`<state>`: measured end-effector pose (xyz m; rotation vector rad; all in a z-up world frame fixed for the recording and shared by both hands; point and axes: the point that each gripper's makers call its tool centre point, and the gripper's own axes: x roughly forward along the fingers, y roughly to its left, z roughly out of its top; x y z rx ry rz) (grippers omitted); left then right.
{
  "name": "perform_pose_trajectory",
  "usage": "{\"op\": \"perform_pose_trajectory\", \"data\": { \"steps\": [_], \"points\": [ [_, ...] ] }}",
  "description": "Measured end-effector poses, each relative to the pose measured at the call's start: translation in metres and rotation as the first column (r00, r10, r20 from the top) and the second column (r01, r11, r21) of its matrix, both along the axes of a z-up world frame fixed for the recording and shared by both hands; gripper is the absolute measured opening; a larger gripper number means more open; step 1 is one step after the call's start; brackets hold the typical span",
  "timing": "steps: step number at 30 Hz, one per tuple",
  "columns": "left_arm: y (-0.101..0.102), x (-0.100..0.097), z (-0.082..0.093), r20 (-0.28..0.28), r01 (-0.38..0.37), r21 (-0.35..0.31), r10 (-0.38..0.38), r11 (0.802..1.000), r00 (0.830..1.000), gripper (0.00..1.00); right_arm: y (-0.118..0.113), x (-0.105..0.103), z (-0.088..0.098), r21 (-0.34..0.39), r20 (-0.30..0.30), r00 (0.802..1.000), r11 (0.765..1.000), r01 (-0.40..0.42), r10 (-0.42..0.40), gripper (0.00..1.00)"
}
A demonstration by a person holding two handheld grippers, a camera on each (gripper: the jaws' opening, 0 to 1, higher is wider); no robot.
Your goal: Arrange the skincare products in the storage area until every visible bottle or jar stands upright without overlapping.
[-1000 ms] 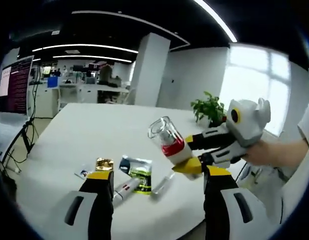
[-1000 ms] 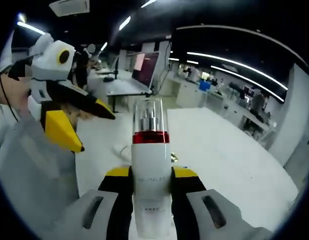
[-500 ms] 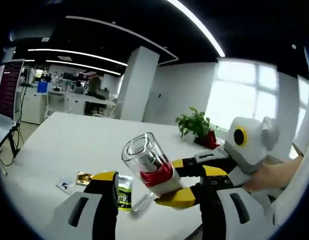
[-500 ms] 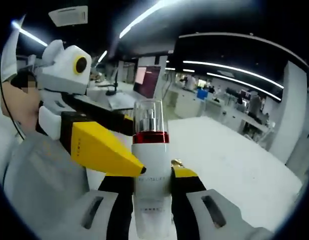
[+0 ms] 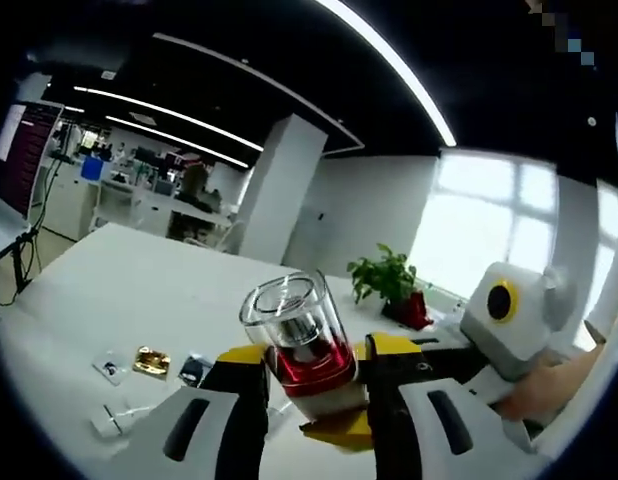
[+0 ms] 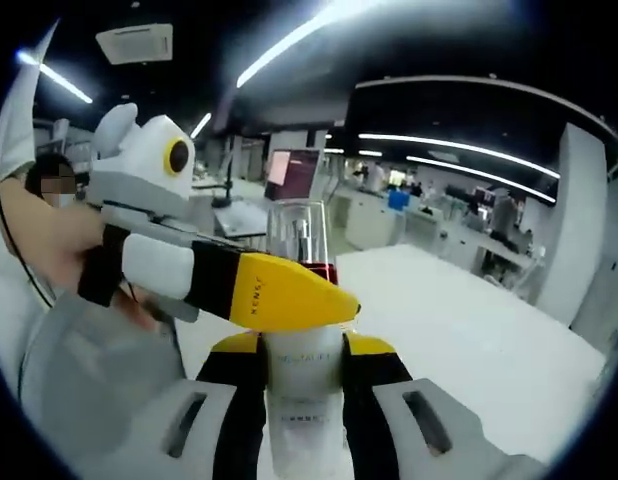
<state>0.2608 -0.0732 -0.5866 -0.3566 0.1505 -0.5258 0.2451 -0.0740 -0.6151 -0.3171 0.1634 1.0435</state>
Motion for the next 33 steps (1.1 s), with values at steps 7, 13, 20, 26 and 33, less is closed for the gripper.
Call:
{"op": "perform_pose_trajectory", "data": {
  "steps": [7,13,20,26,33],
  "points": [
    [-0.010,0.000,0.005,-0.011,0.000,-0.050,0.000,0.999,1.000,0.32,-0.005,-0.003,0.008,0.047,-0.006,1.000,0.999,0.011,-0.011,0.27],
    [-0.017,-0.001,0.001,-0.068,0.002,-0.123,-0.010,0.992,0.998,0.30,-0.013,-0.004,0.009,0.048,-0.012,1.000,0.998,0.027,-0.026,0.28],
    [-0.033,-0.002,-0.002,-0.093,0.037,-0.115,-0.048,0.993,0.995,0.29,-0.025,-0.005,0.004,0.054,-0.060,0.994,0.994,0.094,-0.091,0.28],
    [-0.036,-0.004,0.001,-0.134,0.083,-0.138,-0.102,0.987,0.986,0.26,-0.026,-0.005,0.006,0.061,-0.061,0.994,0.994,0.094,-0.090,0.28],
    [-0.032,-0.005,0.011,-0.109,0.213,-0.107,-0.225,0.971,0.968,0.26,-0.015,-0.009,0.018,0.127,-0.096,0.995,0.992,-0.010,0.023,0.30]
  ]
}}
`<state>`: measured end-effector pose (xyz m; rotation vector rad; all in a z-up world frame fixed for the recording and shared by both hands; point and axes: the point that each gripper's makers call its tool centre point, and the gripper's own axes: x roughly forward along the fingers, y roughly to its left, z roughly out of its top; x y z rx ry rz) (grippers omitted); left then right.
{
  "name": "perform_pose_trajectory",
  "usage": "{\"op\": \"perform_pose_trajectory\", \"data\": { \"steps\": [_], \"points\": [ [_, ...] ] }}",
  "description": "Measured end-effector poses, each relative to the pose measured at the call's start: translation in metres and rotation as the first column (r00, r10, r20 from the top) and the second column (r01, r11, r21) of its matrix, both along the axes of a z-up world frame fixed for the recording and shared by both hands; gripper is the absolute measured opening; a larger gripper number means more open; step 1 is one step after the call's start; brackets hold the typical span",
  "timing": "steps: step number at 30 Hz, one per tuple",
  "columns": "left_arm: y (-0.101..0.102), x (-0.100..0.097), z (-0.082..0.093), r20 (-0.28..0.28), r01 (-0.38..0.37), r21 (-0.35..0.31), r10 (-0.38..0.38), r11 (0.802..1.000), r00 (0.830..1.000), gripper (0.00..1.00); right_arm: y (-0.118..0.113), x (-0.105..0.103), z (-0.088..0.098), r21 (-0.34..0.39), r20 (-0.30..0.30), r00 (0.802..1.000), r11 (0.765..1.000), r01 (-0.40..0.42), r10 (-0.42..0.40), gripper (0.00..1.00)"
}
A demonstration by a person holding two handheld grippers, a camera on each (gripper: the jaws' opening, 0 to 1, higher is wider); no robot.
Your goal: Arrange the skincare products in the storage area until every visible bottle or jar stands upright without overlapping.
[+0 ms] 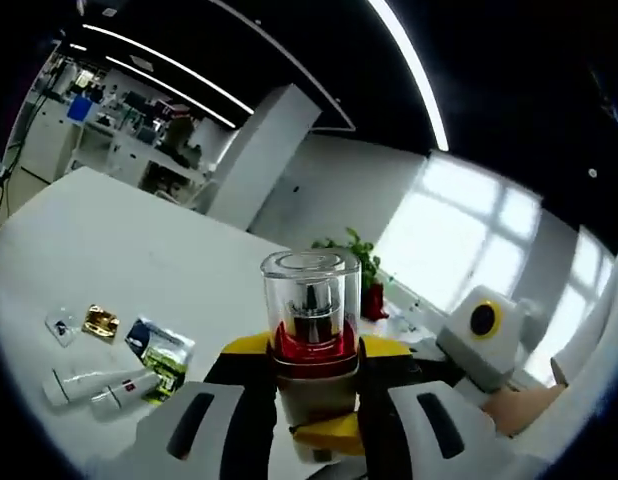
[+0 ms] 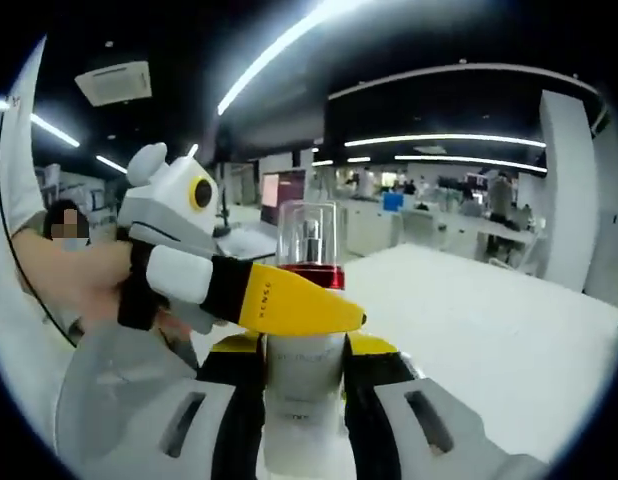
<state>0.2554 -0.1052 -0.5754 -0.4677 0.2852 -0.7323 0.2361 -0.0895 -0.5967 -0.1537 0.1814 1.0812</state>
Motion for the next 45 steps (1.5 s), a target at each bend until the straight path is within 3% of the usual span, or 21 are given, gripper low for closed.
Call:
{"op": "perform_pose_trajectory", "data": {
  "steps": [5,11,14,16,19,21,22,24,25,30,36,41,45],
  "points": [
    [0.004,-0.003,0.013,0.080,0.124,0.098,-0.132,0.987,0.988,0.26,0.008,-0.004,0.010,0.025,-0.029,0.990,0.990,-0.139,0.140,0.32],
    [-0.011,-0.023,0.042,0.175,0.277,0.102,-0.291,0.955,0.940,0.26,0.013,-0.012,0.028,0.105,-0.059,0.961,0.959,-0.262,0.269,0.33],
    [-0.012,-0.031,0.047,0.204,0.349,0.134,-0.370,0.928,0.906,0.26,0.013,-0.020,0.030,0.098,-0.089,0.926,0.929,-0.358,0.366,0.33],
    [-0.017,-0.040,0.050,0.222,0.403,0.179,-0.436,0.897,0.872,0.26,0.012,-0.027,0.029,0.082,-0.101,0.901,0.906,-0.416,0.423,0.32],
    [-0.017,-0.048,0.049,0.245,0.470,0.218,-0.514,0.856,0.822,0.26,0.013,-0.035,0.029,0.077,-0.102,0.876,0.881,-0.466,0.472,0.31],
    [-0.018,-0.052,0.050,0.260,0.493,0.232,-0.542,0.839,0.799,0.26,0.016,-0.041,0.029,0.086,-0.105,0.861,0.867,-0.490,0.498,0.30],
    [-0.018,-0.057,0.050,0.275,0.510,0.248,-0.564,0.824,0.778,0.26,0.019,-0.045,0.027,0.084,-0.104,0.853,0.859,-0.504,0.511,0.30],
    [-0.018,-0.063,0.046,0.289,0.527,0.283,-0.595,0.801,0.750,0.26,0.022,-0.050,0.025,0.069,-0.096,0.847,0.852,-0.519,0.523,0.30],
    [-0.018,-0.065,0.045,0.294,0.532,0.298,-0.606,0.793,0.739,0.26,0.024,-0.052,0.021,0.052,-0.090,0.847,0.851,-0.522,0.525,0.29],
    [-0.018,-0.069,0.032,0.278,0.543,0.342,-0.635,0.767,0.721,0.26,0.026,-0.056,0.011,0.007,-0.069,0.859,0.861,-0.508,0.507,0.28],
    [-0.024,-0.067,0.020,0.252,0.583,0.344,-0.671,0.736,0.698,0.26,0.020,-0.053,0.000,0.002,-0.074,0.892,0.894,-0.448,0.447,0.28],
    [-0.039,-0.061,-0.003,0.232,0.608,0.361,-0.700,0.707,0.676,0.26,0.005,-0.045,-0.023,-0.037,-0.090,0.909,0.911,-0.411,0.406,0.28],
    [-0.055,-0.052,-0.022,0.213,0.606,0.387,-0.707,0.695,0.675,0.26,-0.010,-0.032,-0.044,-0.076,-0.100,0.918,0.917,-0.391,0.383,0.28]
  ]
}}
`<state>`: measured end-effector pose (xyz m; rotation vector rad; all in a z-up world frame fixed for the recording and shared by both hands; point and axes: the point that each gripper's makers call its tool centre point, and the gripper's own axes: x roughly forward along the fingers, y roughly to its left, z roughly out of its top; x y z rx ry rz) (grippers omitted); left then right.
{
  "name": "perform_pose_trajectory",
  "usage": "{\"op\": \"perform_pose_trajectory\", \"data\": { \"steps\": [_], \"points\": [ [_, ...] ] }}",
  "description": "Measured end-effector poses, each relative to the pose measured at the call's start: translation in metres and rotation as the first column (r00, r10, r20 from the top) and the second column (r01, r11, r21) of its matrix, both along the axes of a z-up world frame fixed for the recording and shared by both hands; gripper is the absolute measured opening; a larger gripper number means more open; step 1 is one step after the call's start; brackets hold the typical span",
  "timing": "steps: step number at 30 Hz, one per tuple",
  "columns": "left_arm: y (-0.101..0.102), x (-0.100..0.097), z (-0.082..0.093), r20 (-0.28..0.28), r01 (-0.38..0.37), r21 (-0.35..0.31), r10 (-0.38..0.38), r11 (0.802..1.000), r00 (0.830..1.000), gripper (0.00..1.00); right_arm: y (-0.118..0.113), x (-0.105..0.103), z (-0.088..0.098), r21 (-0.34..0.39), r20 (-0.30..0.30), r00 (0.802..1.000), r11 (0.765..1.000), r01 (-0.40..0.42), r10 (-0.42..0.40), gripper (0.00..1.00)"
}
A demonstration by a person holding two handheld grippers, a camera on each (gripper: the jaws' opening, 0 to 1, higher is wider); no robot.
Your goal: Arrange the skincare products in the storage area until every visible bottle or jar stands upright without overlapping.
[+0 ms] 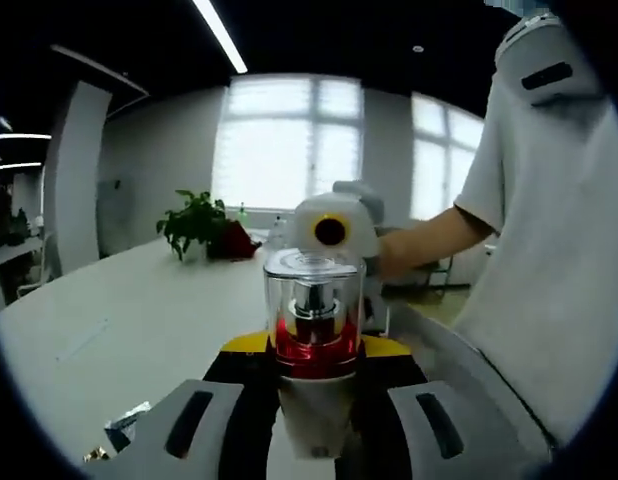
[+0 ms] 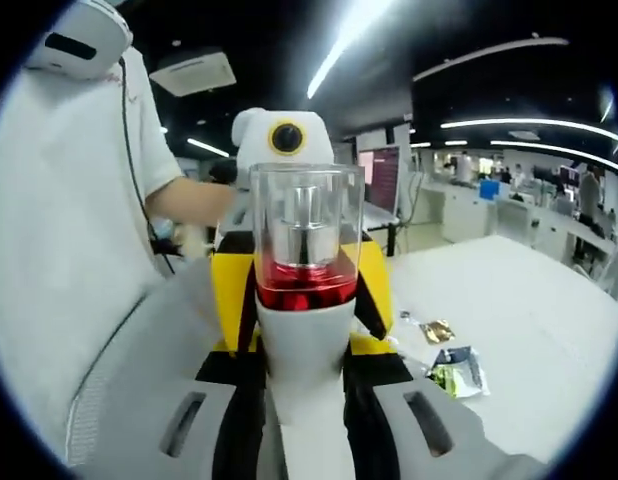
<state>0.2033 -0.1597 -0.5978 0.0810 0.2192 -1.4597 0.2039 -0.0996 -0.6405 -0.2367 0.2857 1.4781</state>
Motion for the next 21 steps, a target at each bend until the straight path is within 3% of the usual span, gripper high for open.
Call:
{"op": "perform_pose_trajectory", "data": {
  "steps": [6,21],
  "points": [
    [-0.018,0.017,-0.026,-0.019,0.014,0.024,-0.014,1.000,1.000,0.26,-0.024,0.019,-0.030,-0.065,0.043,0.999,0.997,0.035,-0.033,0.29],
    [-0.055,0.049,-0.090,-0.129,0.060,0.084,-0.049,0.995,0.990,0.27,-0.065,0.050,-0.093,-0.137,0.018,0.998,0.988,0.070,-0.068,0.29]
  ]
}}
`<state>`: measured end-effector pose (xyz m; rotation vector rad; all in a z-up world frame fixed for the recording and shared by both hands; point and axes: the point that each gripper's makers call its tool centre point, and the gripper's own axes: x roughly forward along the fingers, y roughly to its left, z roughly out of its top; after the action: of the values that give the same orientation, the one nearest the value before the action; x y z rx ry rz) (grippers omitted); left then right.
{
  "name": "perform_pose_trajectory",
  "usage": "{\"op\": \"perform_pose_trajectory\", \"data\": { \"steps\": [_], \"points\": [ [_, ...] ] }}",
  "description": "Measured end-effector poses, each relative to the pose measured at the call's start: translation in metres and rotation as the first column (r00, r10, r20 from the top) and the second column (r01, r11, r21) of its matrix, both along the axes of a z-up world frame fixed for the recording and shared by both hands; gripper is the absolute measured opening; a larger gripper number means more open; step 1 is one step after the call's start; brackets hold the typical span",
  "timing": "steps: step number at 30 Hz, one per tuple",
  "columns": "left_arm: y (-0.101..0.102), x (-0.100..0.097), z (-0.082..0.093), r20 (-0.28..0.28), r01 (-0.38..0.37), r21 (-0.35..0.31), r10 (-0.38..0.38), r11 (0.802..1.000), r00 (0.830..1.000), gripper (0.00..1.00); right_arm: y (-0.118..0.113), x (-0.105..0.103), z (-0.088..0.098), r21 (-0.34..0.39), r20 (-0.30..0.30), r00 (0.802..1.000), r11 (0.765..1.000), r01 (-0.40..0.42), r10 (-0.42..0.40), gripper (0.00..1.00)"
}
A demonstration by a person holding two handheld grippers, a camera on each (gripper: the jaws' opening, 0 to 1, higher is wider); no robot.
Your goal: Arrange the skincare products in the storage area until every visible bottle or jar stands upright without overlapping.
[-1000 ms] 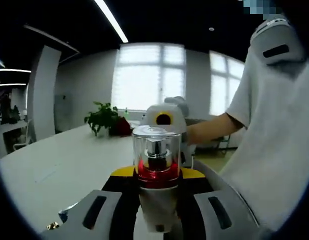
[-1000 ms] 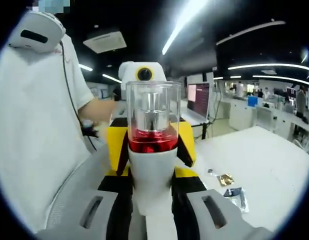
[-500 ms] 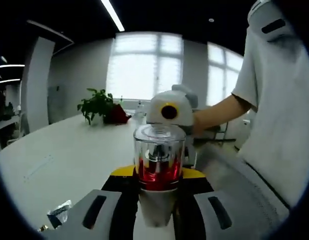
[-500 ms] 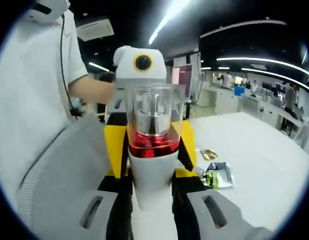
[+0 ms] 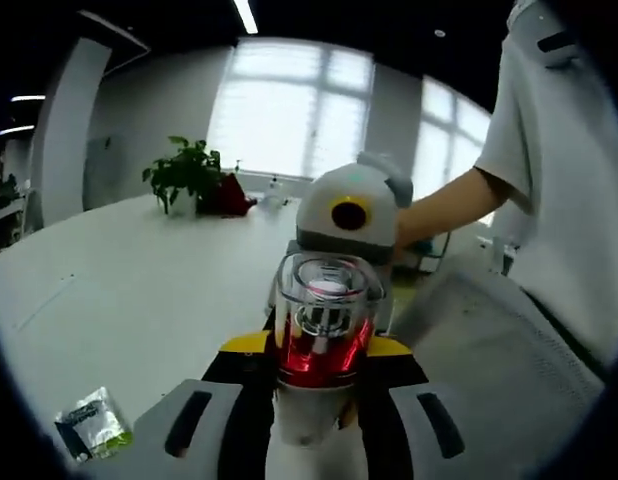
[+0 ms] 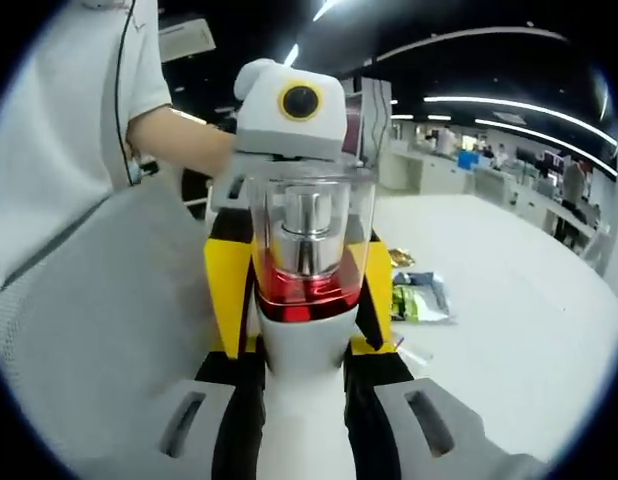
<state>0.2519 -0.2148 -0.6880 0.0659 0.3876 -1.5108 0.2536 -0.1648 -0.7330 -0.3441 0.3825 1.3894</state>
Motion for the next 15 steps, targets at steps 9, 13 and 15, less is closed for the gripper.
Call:
{"op": "perform_pose_trajectory", "data": {
  "steps": [9,13,15],
  "points": [
    [-0.017,0.025,-0.019,-0.035,-0.005,0.018,0.006,1.000,0.999,0.28,-0.015,0.025,-0.021,-0.014,-0.011,1.000,1.000,0.009,-0.009,0.29],
    [-0.024,0.035,-0.026,-0.035,-0.001,0.032,0.002,0.999,0.999,0.28,-0.020,0.038,-0.029,-0.030,-0.004,1.000,0.999,0.012,-0.012,0.29],
    [-0.025,0.040,-0.029,-0.039,-0.003,0.035,0.005,0.999,0.999,0.28,-0.023,0.044,-0.033,-0.038,-0.002,1.000,0.999,0.015,-0.015,0.29]
  ]
}}
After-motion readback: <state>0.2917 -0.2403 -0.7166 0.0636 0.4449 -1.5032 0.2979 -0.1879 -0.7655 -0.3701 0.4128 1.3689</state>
